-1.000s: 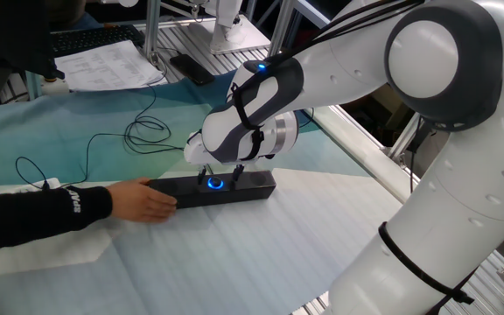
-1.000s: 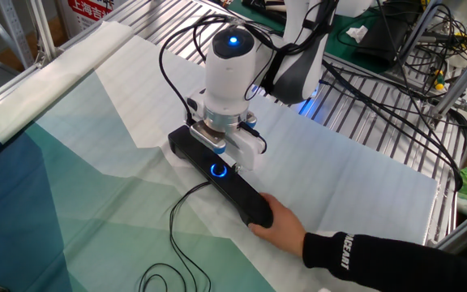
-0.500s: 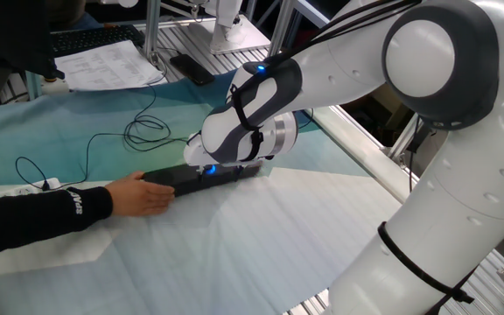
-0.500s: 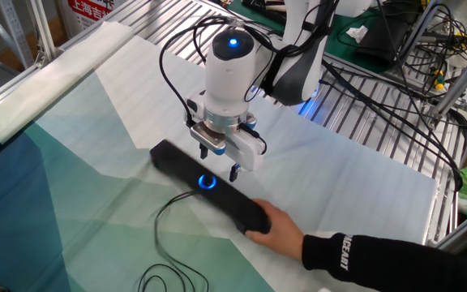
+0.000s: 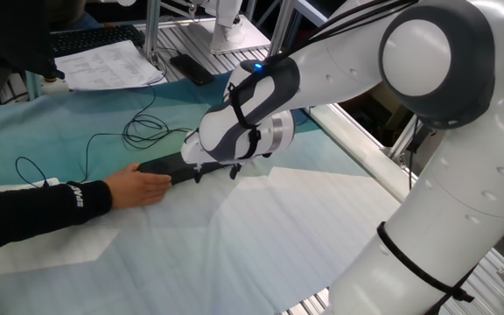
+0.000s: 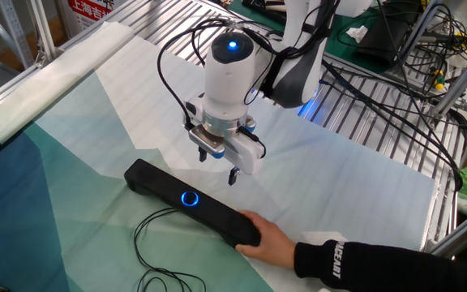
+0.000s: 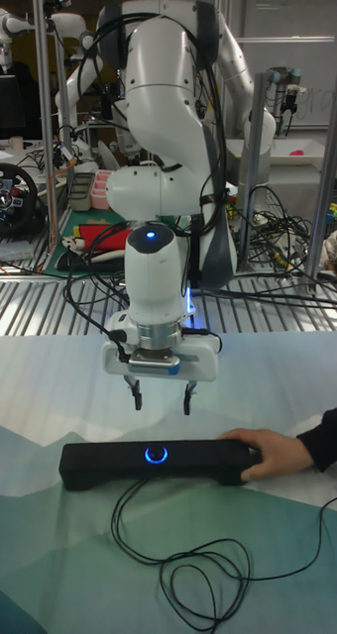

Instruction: Turn the knob to increase the volume of the speaker

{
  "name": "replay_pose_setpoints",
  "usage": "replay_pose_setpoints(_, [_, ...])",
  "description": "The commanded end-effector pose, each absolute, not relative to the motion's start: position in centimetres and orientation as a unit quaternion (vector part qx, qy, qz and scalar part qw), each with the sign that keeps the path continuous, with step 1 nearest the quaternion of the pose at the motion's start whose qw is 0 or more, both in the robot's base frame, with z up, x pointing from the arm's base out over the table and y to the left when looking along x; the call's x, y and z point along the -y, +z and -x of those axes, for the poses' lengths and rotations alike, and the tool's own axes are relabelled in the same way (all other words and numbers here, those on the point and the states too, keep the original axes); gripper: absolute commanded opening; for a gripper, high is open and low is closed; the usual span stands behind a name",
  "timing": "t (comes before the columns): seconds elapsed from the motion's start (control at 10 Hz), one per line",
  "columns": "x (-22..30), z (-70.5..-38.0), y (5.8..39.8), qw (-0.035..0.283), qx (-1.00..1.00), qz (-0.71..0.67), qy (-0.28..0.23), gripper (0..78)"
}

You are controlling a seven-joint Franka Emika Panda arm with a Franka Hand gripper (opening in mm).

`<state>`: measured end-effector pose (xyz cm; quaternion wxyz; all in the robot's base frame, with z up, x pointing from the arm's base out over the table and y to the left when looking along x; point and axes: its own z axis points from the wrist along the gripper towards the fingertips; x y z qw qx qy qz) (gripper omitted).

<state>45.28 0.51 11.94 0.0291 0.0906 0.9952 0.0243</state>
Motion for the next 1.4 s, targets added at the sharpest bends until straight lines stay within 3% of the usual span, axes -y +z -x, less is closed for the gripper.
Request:
replay_pose_setpoints(0.1, [-0.8,-46.1,12.3,0.031,-0.995,-0.093,0.024,77.4])
replay_pose_setpoints(1.4, [-1.0,-50.1,12.9,0.033,-0.995,-0.087,0.021,77.4])
